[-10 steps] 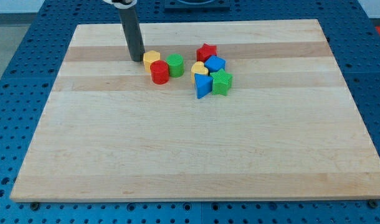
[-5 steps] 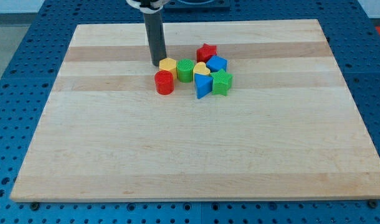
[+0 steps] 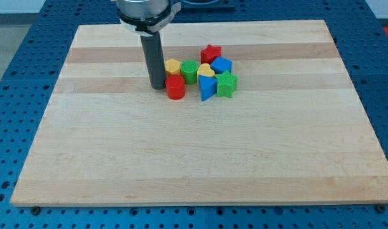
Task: Keep green circle red circle and yellow hexagon in a diagonal line
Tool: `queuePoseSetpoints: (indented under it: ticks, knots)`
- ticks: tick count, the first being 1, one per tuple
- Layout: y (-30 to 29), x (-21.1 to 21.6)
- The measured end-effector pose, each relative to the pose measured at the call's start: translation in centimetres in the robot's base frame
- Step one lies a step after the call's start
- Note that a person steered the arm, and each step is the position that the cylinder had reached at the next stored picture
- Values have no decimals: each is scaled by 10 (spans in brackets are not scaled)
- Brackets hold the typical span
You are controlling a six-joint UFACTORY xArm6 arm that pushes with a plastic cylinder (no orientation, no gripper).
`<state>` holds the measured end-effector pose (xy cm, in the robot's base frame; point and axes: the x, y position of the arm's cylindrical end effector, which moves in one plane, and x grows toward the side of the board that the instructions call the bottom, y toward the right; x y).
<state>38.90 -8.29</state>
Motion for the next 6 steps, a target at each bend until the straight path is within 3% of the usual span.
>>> queuePoseSetpoints:
  ticks: [2, 4, 6]
  knots:
    - [-17, -15]
    - [-6, -59]
    - [-38, -50]
